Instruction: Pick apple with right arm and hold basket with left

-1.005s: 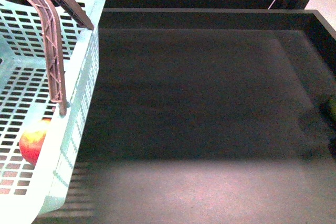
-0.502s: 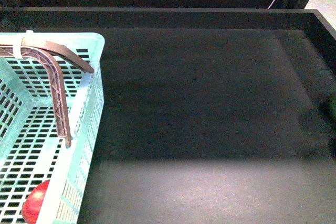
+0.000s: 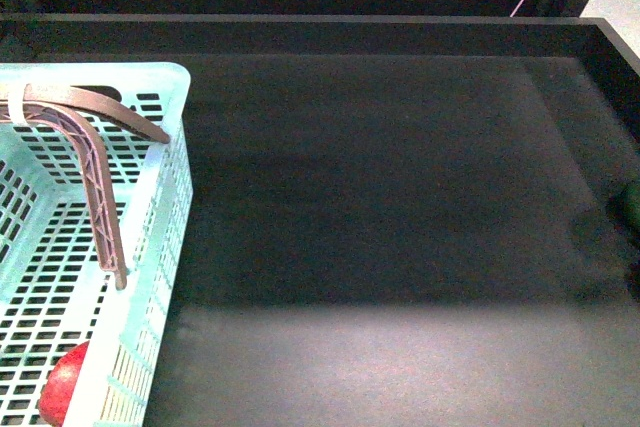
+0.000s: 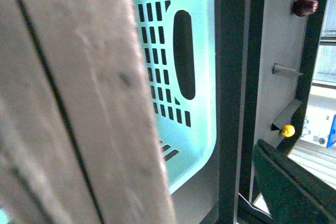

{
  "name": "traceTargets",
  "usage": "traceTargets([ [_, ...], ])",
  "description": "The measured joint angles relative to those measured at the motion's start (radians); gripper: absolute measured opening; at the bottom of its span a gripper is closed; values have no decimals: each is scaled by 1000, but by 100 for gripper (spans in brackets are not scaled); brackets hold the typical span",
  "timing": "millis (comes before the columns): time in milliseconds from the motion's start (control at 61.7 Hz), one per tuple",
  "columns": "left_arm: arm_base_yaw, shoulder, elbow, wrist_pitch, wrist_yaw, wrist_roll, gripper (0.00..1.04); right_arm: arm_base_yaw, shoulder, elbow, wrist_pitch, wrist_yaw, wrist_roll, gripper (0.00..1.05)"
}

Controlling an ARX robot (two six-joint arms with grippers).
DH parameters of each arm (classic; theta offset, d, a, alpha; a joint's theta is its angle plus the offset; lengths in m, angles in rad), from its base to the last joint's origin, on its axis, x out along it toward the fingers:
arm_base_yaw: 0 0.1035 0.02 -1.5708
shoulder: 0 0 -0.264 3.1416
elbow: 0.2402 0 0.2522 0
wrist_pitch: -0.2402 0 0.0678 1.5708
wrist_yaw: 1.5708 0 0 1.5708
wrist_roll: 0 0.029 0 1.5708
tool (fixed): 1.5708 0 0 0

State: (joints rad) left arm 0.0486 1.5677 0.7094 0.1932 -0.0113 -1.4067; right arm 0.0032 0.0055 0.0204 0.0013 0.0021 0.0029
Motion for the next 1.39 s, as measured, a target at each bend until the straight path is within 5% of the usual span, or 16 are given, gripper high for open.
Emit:
traceTargets([
  [81,-8,-77,-14,-30,-11,-4,99,0,0,0,0,0,0,96],
  [356,-29,-385,-52,-314,-87,-83,98,0,0,0,0,0,0,96],
  [535,-183,-557,-51,-499,-230,-84,98,0,0,0,0,0,0,96],
  [713,-230,-710,-338,224,-160,716,66,0,0,0,0,1,0,96],
  [778,-208,-747,-399,313,-144,1022,53,0,0,0,0,0,0,96],
  [875,-185,-793,-460,325,-118,1252,35,0,0,0,0,0,0,96],
  [1053,-146,-882,-542,321,-80,1366,3,0,0,0,0,0,0,96],
  [1118,-97,-919,-565,309,-7,1383,3,0,0,0,0,0,0,96],
  [1393,-53,-1043,-628,247,11,1392,3,0,0,0,0,0,0,96],
])
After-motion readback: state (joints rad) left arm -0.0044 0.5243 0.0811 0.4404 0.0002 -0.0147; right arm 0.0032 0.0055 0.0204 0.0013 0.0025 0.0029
